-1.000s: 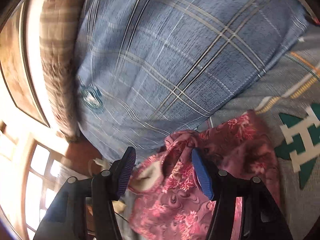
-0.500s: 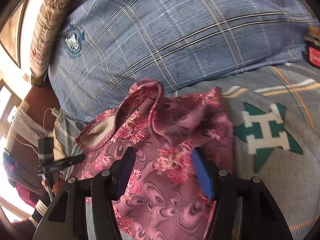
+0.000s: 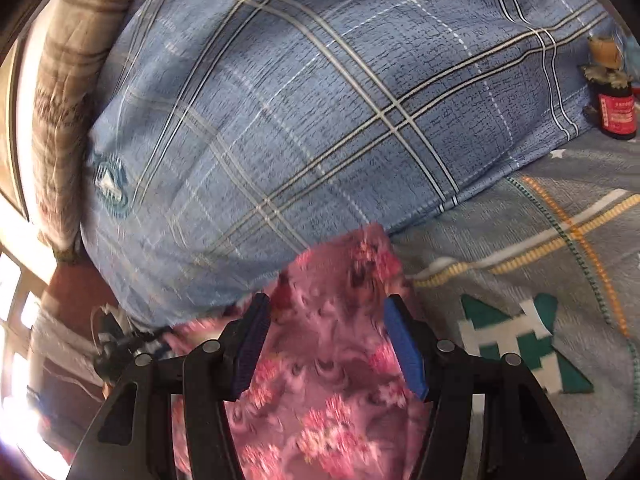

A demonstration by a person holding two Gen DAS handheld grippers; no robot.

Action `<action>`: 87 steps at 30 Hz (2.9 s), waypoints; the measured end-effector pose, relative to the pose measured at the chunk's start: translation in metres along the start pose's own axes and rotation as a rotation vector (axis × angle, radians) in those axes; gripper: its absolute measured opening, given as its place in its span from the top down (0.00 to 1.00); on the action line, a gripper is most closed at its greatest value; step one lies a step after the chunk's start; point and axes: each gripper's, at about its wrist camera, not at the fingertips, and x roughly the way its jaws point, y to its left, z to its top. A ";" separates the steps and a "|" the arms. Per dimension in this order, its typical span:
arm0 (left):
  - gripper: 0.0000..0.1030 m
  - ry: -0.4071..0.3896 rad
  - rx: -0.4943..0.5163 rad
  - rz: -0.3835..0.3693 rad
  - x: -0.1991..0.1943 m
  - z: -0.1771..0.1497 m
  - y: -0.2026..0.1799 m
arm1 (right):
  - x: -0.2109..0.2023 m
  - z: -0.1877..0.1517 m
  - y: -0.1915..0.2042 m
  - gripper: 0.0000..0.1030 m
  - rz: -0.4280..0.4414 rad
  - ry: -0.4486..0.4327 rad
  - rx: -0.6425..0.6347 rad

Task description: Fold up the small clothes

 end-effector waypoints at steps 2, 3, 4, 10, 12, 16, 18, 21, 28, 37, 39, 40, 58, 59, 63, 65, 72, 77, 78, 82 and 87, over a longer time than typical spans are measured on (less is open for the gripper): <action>0.46 0.029 0.025 0.003 -0.001 -0.012 0.003 | -0.006 -0.007 0.004 0.41 -0.006 0.024 -0.043; 0.46 0.042 0.038 0.003 -0.001 -0.018 0.004 | -0.006 -0.012 0.010 0.41 -0.013 0.041 -0.071; 0.46 0.062 0.054 0.003 0.000 -0.027 0.004 | -0.006 -0.016 0.014 0.41 -0.019 0.054 -0.095; 0.46 0.146 0.058 -0.004 -0.004 -0.068 0.017 | -0.013 -0.029 0.003 0.41 -0.090 0.062 -0.074; 0.46 0.179 0.047 -0.033 -0.006 -0.078 0.024 | -0.016 -0.034 -0.004 0.41 -0.095 0.068 -0.054; 0.46 0.237 0.105 -0.078 -0.013 -0.095 0.019 | -0.019 -0.042 -0.007 0.41 -0.068 0.097 -0.034; 0.46 0.258 0.140 -0.090 -0.016 -0.107 0.014 | -0.018 -0.049 -0.005 0.41 -0.071 0.116 -0.046; 0.46 0.267 0.194 -0.078 -0.020 -0.120 0.007 | -0.020 -0.060 -0.004 0.41 -0.098 0.131 -0.072; 0.46 0.255 0.214 -0.089 -0.030 -0.138 0.010 | -0.047 -0.089 -0.006 0.41 -0.068 0.157 -0.050; 0.89 0.175 0.130 -0.138 -0.073 -0.150 0.006 | -0.077 -0.098 0.038 0.88 -0.148 0.109 -0.242; 0.91 0.160 0.128 -0.140 -0.082 -0.159 0.011 | -0.095 -0.099 0.047 0.90 -0.083 0.097 -0.242; 0.92 0.159 0.126 -0.129 -0.085 -0.165 0.017 | -0.098 -0.101 0.047 0.97 -0.074 0.101 -0.241; 0.40 0.069 0.150 -0.181 -0.065 -0.104 -0.011 | -0.067 -0.072 0.100 0.60 0.060 0.066 -0.225; 0.40 0.095 0.155 -0.203 -0.054 -0.101 -0.018 | -0.046 -0.067 0.107 0.60 0.121 0.110 -0.192; 0.40 0.164 0.188 -0.227 -0.013 -0.094 -0.045 | 0.033 -0.061 0.122 0.60 0.187 0.224 -0.136; 0.40 0.175 0.201 -0.199 0.002 -0.087 -0.053 | 0.070 -0.059 0.122 0.60 0.184 0.298 -0.101; 0.41 0.123 -0.051 -0.166 0.033 -0.008 -0.030 | 0.134 -0.012 0.104 0.61 0.143 0.236 0.035; 0.40 0.114 -0.139 -0.196 0.016 0.010 0.010 | 0.120 0.012 0.086 0.61 0.063 0.160 0.049; 0.40 0.117 -0.101 -0.163 0.011 0.005 0.015 | 0.113 0.011 0.088 0.61 0.067 0.159 0.016; 0.40 0.146 -0.009 -0.104 -0.001 -0.022 0.027 | 0.100 -0.005 0.121 0.58 0.096 0.208 -0.136; 0.41 0.188 0.067 -0.083 -0.007 -0.061 0.029 | 0.086 -0.044 0.155 0.57 0.145 0.253 -0.223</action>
